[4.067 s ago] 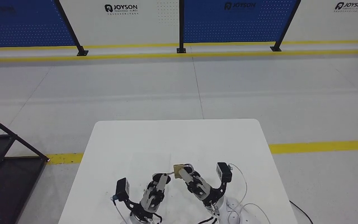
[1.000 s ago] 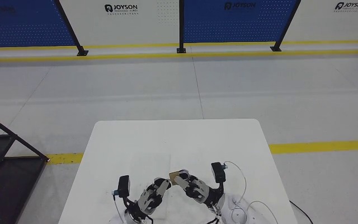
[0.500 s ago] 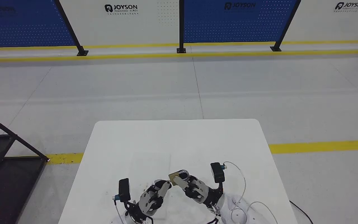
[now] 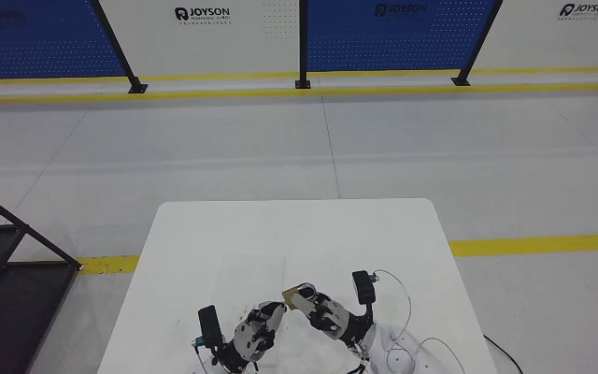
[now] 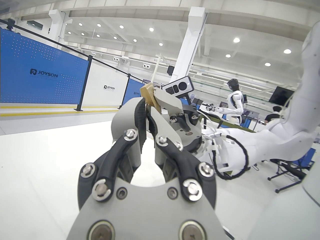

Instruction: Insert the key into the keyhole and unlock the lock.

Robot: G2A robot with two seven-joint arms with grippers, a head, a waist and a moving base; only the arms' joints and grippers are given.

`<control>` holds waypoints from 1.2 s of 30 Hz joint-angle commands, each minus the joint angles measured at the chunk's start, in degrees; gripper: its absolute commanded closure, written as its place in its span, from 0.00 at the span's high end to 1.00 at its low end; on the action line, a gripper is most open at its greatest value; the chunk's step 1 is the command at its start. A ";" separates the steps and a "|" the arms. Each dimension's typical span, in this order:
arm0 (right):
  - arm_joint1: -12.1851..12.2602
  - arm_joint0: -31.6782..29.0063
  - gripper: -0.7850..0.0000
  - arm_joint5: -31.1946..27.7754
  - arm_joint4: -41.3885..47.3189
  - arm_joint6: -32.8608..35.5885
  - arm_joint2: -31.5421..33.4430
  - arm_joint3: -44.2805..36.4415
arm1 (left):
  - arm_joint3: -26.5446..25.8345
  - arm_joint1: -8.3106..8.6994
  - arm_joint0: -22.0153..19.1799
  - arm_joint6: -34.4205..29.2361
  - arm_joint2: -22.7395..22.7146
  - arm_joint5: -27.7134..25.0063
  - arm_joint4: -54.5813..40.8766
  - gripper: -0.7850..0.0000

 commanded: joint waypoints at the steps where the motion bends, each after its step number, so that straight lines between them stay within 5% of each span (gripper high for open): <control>1: 0.02 0.01 0.00 0.17 0.16 0.25 0.01 -0.05 | 0.13 0.02 -0.12 0.43 0.14 1.38 0.82 0.00; 6: 0.06 0.00 0.00 0.38 0.56 0.67 -0.01 -0.13 | 0.69 0.06 -0.37 1.14 0.78 2.19 0.95 0.00; 7: 0.06 0.01 0.00 0.46 0.56 0.69 0.01 -0.12 | 0.76 0.07 -0.42 1.20 0.95 2.03 0.70 0.12; 10: 0.05 -0.05 0.00 0.70 0.70 0.44 0.02 -0.17 | 1.10 0.12 -0.60 1.10 1.40 0.66 -0.46 0.27; 11: 0.04 -0.05 0.00 0.69 0.64 0.37 0.03 -0.19 | 1.11 0.14 -0.66 1.04 1.50 0.11 -0.94 0.37; 12: 0.04 -0.05 0.00 0.63 0.60 0.25 0.06 -0.18 | 1.12 0.18 -0.70 0.97 1.52 -0.25 -1.36 0.60; 14: 0.06 -0.07 0.00 0.49 0.57 0.11 0.18 -0.08 | 1.08 0.28 -0.74 0.71 1.47 -1.00 -1.93 0.81; 17: 0.14 -0.15 0.00 0.16 0.69 0.06 0.49 0.01 | 1.02 0.52 -0.57 0.47 1.26 -3.30 -3.35 1.00; 25: 0.79 -1.07 0.00 -2.99 0.51 -0.12 2.77 -0.20 | -1.27 2.50 1.01 -11.11 -1.69 -19.39 -15.87 1.00; 28: 1.15 -1.63 0.00 -4.19 -1.31 0.35 3.89 -0.49 | -1.91 4.06 2.06 -16.15 -2.19 -19.58 -19.87 1.00; 36: 1.15 -1.63 0.00 -4.19 -1.31 0.35 3.89 -0.49 | -1.91 4.06 2.06 -16.15 -2.19 -19.58 -19.87 1.00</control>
